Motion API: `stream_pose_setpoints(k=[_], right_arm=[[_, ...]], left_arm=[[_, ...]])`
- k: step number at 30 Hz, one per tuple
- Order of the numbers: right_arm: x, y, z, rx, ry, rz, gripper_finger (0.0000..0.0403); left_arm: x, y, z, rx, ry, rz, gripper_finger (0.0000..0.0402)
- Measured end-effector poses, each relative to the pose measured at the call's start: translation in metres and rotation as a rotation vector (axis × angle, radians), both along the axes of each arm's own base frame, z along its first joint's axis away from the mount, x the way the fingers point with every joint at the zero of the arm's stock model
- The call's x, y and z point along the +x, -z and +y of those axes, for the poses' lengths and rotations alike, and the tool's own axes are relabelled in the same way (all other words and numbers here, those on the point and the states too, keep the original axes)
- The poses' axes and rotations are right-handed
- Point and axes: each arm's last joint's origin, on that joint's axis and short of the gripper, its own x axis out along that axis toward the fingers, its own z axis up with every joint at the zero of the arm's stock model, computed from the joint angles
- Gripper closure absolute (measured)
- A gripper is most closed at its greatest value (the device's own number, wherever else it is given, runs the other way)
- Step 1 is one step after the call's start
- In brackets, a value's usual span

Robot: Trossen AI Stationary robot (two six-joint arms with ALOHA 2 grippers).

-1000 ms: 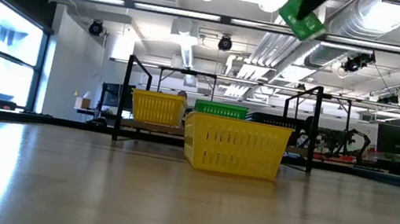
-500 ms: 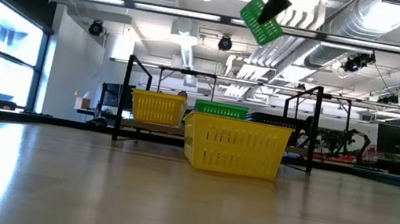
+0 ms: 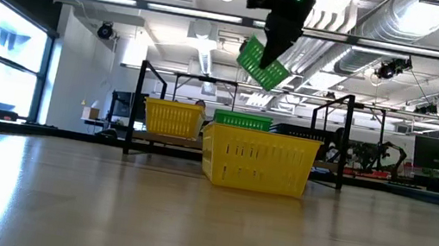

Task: Stack baskets on shelf by color
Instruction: Stack the green bin on top of the green bins on the shelf

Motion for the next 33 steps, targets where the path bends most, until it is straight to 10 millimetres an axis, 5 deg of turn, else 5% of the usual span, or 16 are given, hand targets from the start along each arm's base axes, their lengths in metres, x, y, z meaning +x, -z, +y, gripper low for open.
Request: stream_pose_setpoints(k=[13, 33], right_arm=[[0.023, 0.033, 0.004, 0.096, -0.036, 0.028, 0.0403], [0.032, 0.064, -0.008, 0.106, -0.044, 0.148, 0.0403]], left_arm=[[0.0, 0.0, 0.0, 0.001, -0.008, -0.002, 0.0268], [0.0, 0.0, 0.0, 0.002, -0.005, 0.0, 0.0268]])
